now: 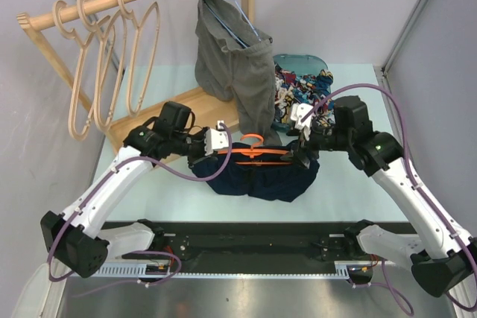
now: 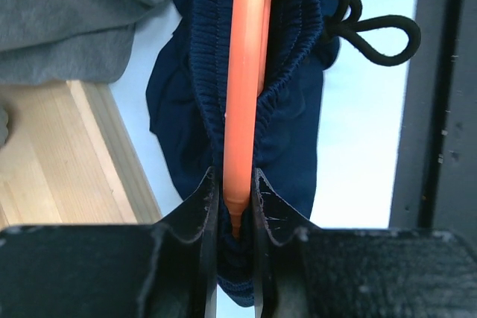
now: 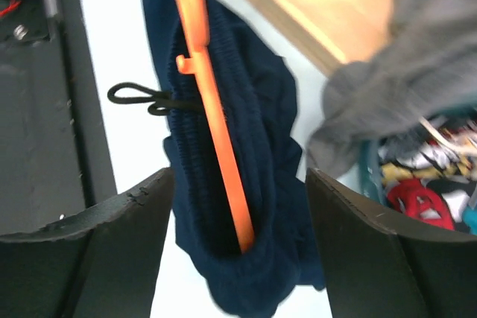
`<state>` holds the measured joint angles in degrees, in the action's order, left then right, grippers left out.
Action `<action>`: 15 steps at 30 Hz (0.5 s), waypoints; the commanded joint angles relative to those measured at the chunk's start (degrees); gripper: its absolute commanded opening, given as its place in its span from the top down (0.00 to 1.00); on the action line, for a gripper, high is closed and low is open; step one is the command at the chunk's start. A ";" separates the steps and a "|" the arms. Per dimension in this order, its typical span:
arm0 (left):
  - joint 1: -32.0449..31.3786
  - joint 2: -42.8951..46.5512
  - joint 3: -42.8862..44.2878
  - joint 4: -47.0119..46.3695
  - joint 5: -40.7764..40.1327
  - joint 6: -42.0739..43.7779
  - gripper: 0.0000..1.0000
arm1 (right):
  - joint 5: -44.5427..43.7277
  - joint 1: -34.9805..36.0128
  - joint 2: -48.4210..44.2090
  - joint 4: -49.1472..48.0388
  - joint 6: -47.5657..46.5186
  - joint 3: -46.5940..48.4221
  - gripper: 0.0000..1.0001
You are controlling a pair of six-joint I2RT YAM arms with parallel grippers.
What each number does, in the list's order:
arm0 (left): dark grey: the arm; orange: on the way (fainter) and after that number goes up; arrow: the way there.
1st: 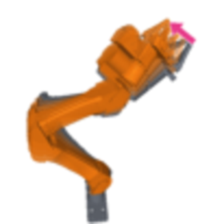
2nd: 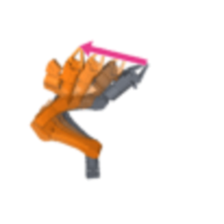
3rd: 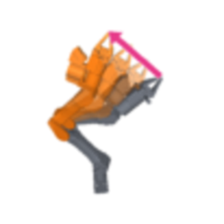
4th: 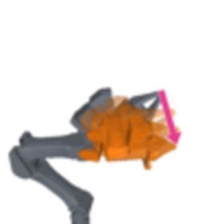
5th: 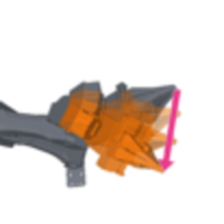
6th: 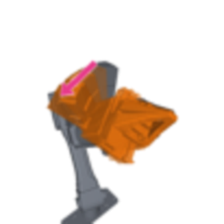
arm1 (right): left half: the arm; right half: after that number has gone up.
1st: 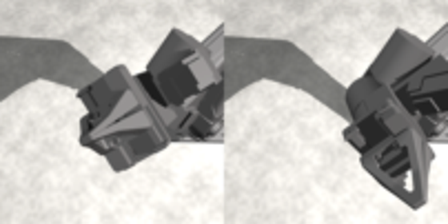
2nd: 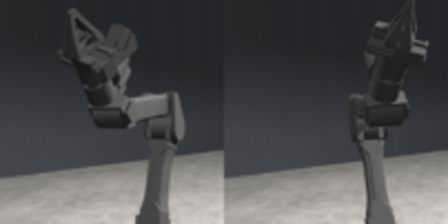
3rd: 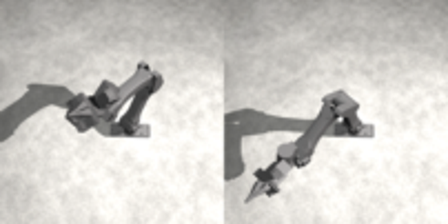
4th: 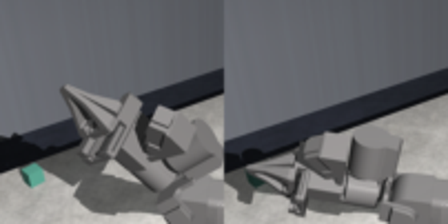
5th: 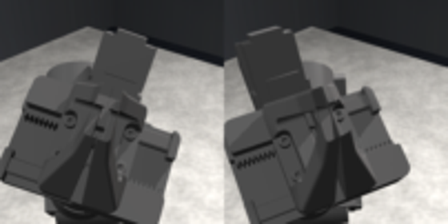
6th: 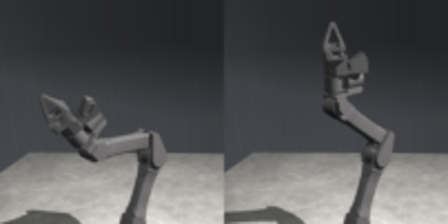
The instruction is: Place the shorts on the hanger
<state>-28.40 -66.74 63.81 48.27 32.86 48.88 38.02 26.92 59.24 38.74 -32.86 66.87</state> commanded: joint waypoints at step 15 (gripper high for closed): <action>3.97 6.71 4.57 8.68 12.93 9.56 1.00 | 5.75 1.56 -6.50 12.23 -5.01 -1.12 0.00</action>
<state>-25.43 -61.84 66.13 56.14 39.59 54.87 40.71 28.84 56.31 47.77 -37.52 66.76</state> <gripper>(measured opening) 0.189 0.995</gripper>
